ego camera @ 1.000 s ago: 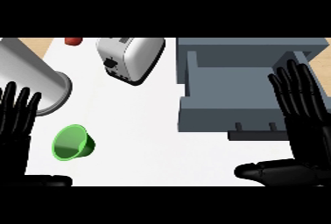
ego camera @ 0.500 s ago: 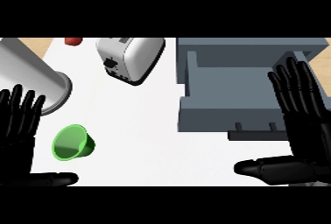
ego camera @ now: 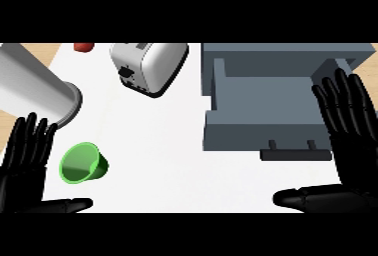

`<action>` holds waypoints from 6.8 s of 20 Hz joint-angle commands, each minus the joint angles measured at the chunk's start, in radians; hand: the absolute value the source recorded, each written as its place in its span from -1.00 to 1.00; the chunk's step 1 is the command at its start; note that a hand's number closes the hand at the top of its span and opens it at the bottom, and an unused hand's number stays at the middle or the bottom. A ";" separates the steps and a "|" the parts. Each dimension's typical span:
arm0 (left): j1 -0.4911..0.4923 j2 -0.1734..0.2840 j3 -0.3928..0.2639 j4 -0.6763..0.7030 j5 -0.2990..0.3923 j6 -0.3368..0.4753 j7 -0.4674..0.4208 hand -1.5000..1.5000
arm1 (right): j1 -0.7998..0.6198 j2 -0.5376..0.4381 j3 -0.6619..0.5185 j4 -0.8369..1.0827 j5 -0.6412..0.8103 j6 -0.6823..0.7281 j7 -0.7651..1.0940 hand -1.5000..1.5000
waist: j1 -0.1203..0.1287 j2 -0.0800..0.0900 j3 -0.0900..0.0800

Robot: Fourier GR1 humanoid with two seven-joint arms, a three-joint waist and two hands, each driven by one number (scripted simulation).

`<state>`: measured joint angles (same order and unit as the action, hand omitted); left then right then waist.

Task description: Pick up the cup, place it into the drawer and close the drawer

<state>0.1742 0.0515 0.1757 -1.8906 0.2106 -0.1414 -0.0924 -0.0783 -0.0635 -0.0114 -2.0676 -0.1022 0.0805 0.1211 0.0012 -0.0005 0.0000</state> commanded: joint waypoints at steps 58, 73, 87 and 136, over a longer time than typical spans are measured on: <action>-0.417 0.149 0.137 1.382 -0.085 -0.136 -0.824 -1.00 | -0.090 -0.027 -0.048 -0.027 -0.069 0.025 0.118 -1.00 | -0.005 0.001 -0.001; -0.461 0.161 0.130 1.429 -0.009 -0.354 -0.815 1.00 | 0.007 0.025 0.020 -0.027 0.000 0.022 0.037 -1.00 | -0.003 0.001 0.000; -0.455 0.177 0.139 1.374 -0.011 -0.251 -0.999 1.00 | 0.003 -0.035 -0.069 -0.008 -0.077 0.086 0.012 -1.00 | -0.005 0.002 -0.001; -1.128 -0.051 -0.211 0.748 -0.017 0.363 -0.014 1.00 | -0.022 -0.032 -0.089 0.047 -0.060 0.071 0.004 -1.00 | -0.010 0.002 0.000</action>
<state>-0.8731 0.0020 -0.0494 -1.2056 0.2064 0.2163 -0.1531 -0.0697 -0.0884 -0.0837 -2.0438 -0.1535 0.1538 0.1254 -0.0106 0.0013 0.0004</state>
